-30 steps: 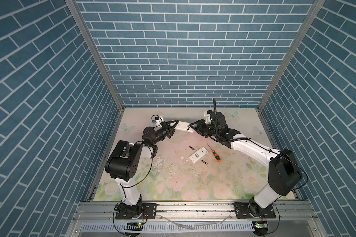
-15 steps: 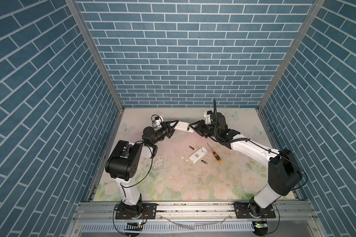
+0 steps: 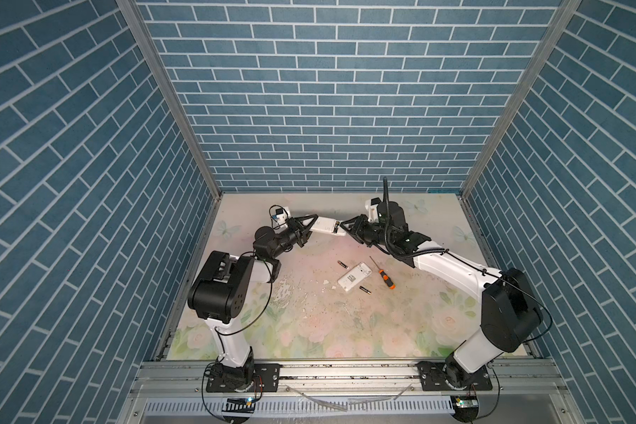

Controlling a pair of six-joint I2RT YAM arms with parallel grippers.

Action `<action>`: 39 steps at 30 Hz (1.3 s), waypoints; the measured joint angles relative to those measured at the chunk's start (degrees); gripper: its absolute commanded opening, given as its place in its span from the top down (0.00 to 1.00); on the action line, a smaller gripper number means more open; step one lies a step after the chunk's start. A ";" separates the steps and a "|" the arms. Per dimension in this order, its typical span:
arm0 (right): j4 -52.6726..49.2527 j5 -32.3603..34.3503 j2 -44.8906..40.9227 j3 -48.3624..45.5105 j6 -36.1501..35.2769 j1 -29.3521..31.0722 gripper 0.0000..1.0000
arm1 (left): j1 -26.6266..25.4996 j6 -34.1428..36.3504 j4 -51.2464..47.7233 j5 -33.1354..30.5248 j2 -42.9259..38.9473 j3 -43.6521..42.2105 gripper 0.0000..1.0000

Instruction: Unload the batteries from the remote control

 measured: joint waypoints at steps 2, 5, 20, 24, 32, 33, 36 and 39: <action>0.13 -0.09 0.00 0.00 0.04 0.00 0.81 | 0.00 0.02 0.00 -0.02 0.00 0.00 1.00; 0.52 -0.20 0.00 0.00 0.07 -0.04 0.84 | 0.04 0.20 -0.02 -0.04 0.02 -0.02 1.00; 6.86 -2.23 0.24 -0.26 1.38 -0.11 0.95 | 0.09 0.35 0.09 0.57 0.02 -0.02 1.00; 10.84 -2.97 1.60 -0.26 2.29 -0.11 0.99 | 0.09 0.37 0.15 0.59 0.02 -0.02 1.00; 12.48 -4.33 2.56 -0.17 1.68 -1.07 1.00 | 0.26 1.90 0.42 0.72 0.15 -1.14 1.00; 11.21 -4.31 2.23 -0.17 0.94 -1.66 1.00 | 0.33 2.49 0.39 0.79 0.28 -1.66 1.00; 5.22 -3.23 -0.11 -0.20 -2.89 -4.48 1.00 | 0.42 5.31 -0.57 0.79 0.33 -4.59 1.00; -3.91 1.05 -4.02 -0.11 -9.73 -7.48 1.00 | 0.42 8.76 -3.13 0.76 0.33 -7.50 1.00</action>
